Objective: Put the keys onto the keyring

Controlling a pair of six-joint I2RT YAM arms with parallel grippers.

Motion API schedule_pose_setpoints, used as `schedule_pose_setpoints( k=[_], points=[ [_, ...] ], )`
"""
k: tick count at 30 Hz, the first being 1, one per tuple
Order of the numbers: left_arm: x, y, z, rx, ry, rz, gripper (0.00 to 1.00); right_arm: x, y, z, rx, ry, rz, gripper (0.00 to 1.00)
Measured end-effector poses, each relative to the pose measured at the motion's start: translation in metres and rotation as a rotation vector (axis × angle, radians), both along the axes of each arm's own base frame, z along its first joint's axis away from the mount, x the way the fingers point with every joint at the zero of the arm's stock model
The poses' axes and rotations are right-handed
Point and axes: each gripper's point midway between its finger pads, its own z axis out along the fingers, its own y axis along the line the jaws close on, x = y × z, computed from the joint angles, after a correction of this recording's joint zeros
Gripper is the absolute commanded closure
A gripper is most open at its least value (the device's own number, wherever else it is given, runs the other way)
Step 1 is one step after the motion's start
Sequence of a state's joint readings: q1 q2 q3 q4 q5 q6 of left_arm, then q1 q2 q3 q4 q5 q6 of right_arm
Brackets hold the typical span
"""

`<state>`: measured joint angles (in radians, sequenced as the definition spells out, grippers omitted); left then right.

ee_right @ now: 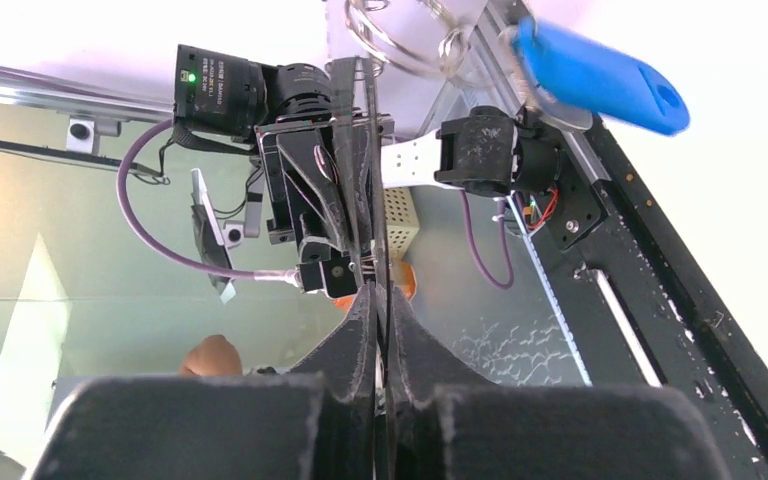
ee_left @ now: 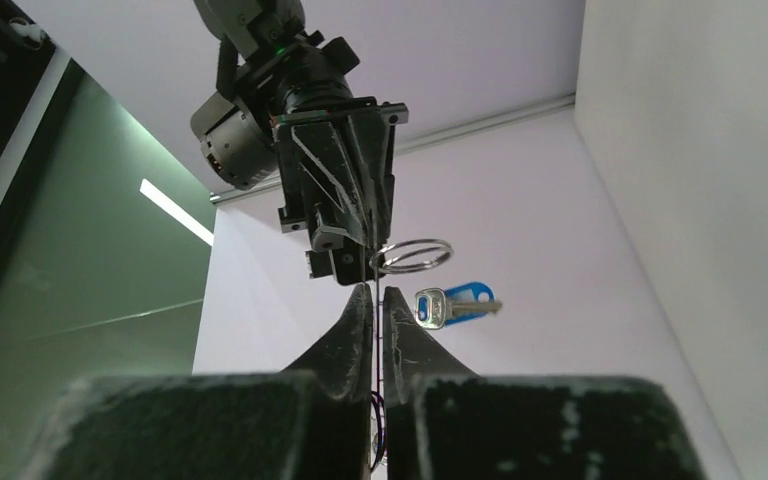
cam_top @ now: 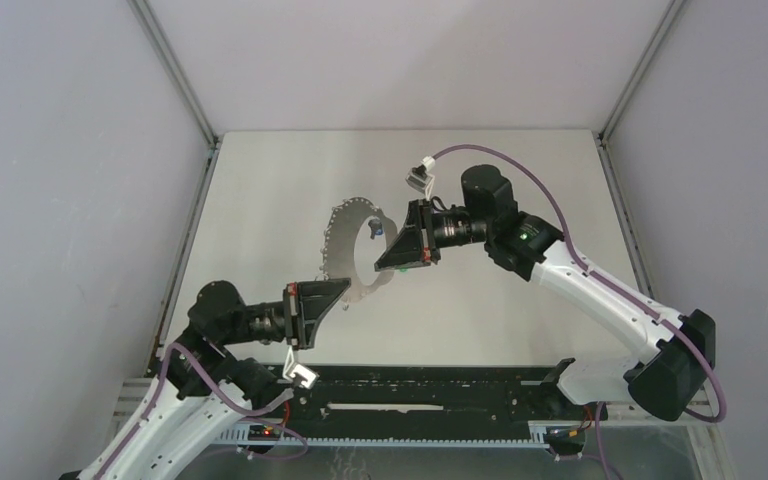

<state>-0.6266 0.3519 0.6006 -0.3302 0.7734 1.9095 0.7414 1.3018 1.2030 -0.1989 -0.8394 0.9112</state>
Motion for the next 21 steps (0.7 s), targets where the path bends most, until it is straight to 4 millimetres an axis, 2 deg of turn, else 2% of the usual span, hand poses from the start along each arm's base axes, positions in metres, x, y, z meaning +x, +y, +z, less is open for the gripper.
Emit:
schedule_pose_setpoints(
  k=[5, 6, 10, 11, 13, 14, 17, 21],
  points=[
    [-0.006, 0.000, 0.007, -0.033, 0.014, -0.022, 1.00, -0.002, -0.001, -0.001, -0.004, 0.015, 0.006, 0.67],
    [-0.006, 0.000, 0.008, -0.039, 0.023, -0.024, 1.00, -0.001, -0.001, -0.002, -0.007, 0.012, 0.006, 0.59],
    [-0.005, 0.000, 0.005, -0.059, 0.131, -0.019, 1.00, 0.001, -0.004, -0.005, -0.014, -0.034, 0.003, 0.40],
    [-0.005, 0.000, 0.002, -0.066, 0.178, -0.015, 1.00, 0.003, -0.007, -0.005, -0.018, -0.054, -0.003, 0.29],
    [-0.004, 0.001, -0.001, -0.080, 0.274, -0.005, 1.00, 0.005, -0.016, -0.002, -0.023, -0.107, -0.025, 0.16],
    [-0.003, 0.001, -0.004, -0.086, 0.331, 0.003, 1.00, 0.006, -0.021, 0.001, -0.022, -0.143, -0.038, 0.03],
    [-0.001, 0.002, -0.009, -0.100, 0.539, 0.036, 1.00, 0.003, -0.038, 0.014, -0.011, -0.286, -0.076, 0.00],
    [0.000, 0.000, -0.009, -0.102, 0.772, 0.062, 1.00, -0.011, -0.057, 0.038, 0.018, -0.558, -0.104, 0.00]
  ],
)
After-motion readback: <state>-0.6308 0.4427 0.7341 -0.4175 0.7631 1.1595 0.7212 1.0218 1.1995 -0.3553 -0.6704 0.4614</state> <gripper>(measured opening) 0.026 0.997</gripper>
